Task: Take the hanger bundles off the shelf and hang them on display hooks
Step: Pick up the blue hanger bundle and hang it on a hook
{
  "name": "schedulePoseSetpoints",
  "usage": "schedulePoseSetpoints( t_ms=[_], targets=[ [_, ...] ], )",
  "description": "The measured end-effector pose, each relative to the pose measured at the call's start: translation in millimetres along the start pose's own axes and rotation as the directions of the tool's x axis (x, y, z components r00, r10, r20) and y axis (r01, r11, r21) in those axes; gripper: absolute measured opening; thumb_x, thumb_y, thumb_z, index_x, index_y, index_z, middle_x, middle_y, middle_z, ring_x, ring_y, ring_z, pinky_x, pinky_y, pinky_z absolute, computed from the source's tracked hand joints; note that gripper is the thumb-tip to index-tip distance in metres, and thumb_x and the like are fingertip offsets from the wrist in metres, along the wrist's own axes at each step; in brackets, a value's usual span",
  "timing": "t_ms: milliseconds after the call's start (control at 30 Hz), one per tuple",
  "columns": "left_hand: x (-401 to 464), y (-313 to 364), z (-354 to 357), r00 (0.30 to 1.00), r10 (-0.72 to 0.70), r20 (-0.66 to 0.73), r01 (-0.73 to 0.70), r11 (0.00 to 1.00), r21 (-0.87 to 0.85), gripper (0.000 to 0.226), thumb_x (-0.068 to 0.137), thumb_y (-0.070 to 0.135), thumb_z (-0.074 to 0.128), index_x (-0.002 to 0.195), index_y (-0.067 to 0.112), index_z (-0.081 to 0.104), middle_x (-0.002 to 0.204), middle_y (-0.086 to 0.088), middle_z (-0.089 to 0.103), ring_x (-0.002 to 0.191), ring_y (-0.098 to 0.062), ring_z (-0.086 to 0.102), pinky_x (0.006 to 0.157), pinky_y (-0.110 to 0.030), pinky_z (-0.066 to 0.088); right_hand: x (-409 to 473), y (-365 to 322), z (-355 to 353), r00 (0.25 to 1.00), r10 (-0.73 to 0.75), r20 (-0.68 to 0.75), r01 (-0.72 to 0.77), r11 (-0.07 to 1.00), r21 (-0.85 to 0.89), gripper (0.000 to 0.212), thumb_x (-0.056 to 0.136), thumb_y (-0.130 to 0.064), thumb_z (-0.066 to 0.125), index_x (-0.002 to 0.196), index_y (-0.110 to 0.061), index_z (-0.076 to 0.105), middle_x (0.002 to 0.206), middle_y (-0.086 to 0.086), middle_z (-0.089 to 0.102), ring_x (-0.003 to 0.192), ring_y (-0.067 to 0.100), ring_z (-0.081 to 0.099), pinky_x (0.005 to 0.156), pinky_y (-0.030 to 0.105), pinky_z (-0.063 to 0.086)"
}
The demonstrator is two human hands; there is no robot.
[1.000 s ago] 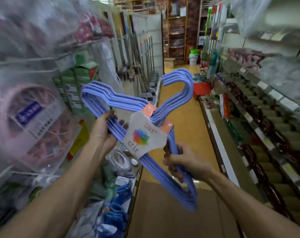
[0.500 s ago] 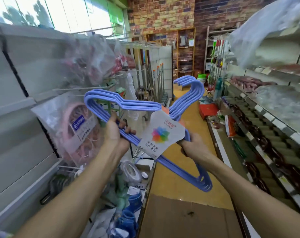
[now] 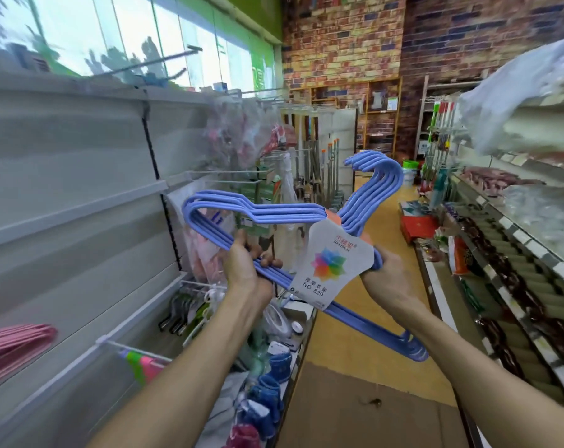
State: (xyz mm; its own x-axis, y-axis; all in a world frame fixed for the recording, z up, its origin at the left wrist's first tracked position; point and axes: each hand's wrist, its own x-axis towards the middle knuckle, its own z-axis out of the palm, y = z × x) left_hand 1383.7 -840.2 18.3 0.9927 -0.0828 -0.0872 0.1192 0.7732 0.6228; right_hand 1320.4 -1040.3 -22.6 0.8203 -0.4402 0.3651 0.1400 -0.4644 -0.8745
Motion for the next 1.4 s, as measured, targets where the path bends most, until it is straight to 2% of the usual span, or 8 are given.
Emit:
schedulePoseSetpoints(
  t_ms=[333,467,600,967,1100,1200,1300,1400],
  targets=[
    [-114,68,-39,0.978,0.169,-0.126,-0.174,0.984,-0.029,0.035,0.1,0.023,0.045,0.067,0.02,0.033,0.052,0.005,0.027,0.041,-0.012,0.023,0.048,-0.027,0.027,-70,-62,21,0.979,-0.131,0.155,0.126,0.991,0.046,0.018,0.09,-0.01,0.062,0.105,-0.017,0.068,0.097,0.007,0.071,0.093,0.032,0.063,0.07,0.048,0.052],
    [-163,88,-58,0.953,0.249,-0.17,-0.263,0.963,-0.064,0.039,0.101,0.027,0.045,0.065,0.021,0.032,0.051,0.005,0.026,0.043,-0.014,0.024,0.054,-0.028,0.03,-101,-83,29,0.946,-0.214,0.242,0.194,0.975,0.104,0.011,0.092,-0.006,0.059,0.101,-0.01,0.064,0.092,0.014,0.068,0.088,0.04,0.058,0.061,0.038,0.036],
    [-227,102,-81,0.916,0.326,-0.235,-0.342,0.939,-0.028,0.039,0.103,0.029,0.042,0.066,0.021,0.033,0.052,0.005,0.027,0.044,-0.013,0.026,0.048,-0.022,0.035,-147,-105,31,0.9,-0.291,0.325,0.256,0.956,0.146,0.011,0.093,-0.007,0.059,0.103,-0.003,0.061,0.093,0.018,0.066,0.086,0.04,0.059,0.059,0.038,0.039],
    [-414,156,-157,0.71,0.534,-0.458,-0.565,0.821,0.081,0.036,0.101,0.021,0.045,0.066,0.019,0.033,0.056,0.003,0.027,0.044,-0.015,0.029,0.053,-0.03,0.033,-300,-180,58,0.74,-0.401,0.54,0.282,0.914,0.292,0.027,0.08,0.008,0.06,0.099,-0.011,0.064,0.091,0.009,0.07,0.085,0.032,0.062,0.071,0.044,0.051],
    [-481,185,-184,0.625,0.606,-0.491,-0.64,0.759,0.122,0.041,0.101,0.024,0.045,0.063,0.02,0.031,0.05,0.004,0.028,0.042,-0.015,0.029,0.052,-0.03,0.034,-358,-219,74,0.662,-0.484,0.572,0.301,0.871,0.389,0.028,0.087,0.004,0.059,0.107,-0.013,0.066,0.083,0.004,0.065,0.069,0.015,0.057,0.058,0.033,0.043],
    [-531,209,-206,0.543,0.649,-0.533,-0.704,0.698,0.132,0.042,0.101,0.022,0.045,0.062,0.02,0.032,0.049,0.005,0.03,0.039,-0.013,0.031,0.045,-0.023,0.036,-405,-252,85,0.583,-0.556,0.592,0.309,0.826,0.472,0.03,0.091,0.003,0.059,0.103,-0.024,0.06,0.085,-0.001,0.065,0.069,-0.001,0.053,0.049,0.011,0.038],
    [-585,235,-230,0.462,0.68,-0.57,-0.74,0.649,0.175,0.038,0.099,0.018,0.044,0.063,0.021,0.033,0.05,0.006,0.032,0.039,-0.013,0.032,0.043,-0.02,0.036,-455,-283,100,0.528,-0.591,0.61,0.29,0.8,0.525,0.031,0.092,0.001,0.059,0.114,-0.019,0.063,0.089,-0.001,0.063,0.071,0.0,0.052,0.048,0.007,0.039],
    [-644,261,-255,0.411,0.695,-0.591,-0.769,0.612,0.185,0.039,0.099,0.021,0.048,0.062,0.021,0.034,0.051,0.005,0.033,0.039,-0.013,0.035,0.043,-0.02,0.037,-511,-314,114,0.476,-0.619,0.625,0.257,0.778,0.574,0.028,0.089,0.004,0.058,0.104,-0.019,0.065,0.082,-0.006,0.065,0.073,0.016,0.058,0.05,0.012,0.04]
  ],
)
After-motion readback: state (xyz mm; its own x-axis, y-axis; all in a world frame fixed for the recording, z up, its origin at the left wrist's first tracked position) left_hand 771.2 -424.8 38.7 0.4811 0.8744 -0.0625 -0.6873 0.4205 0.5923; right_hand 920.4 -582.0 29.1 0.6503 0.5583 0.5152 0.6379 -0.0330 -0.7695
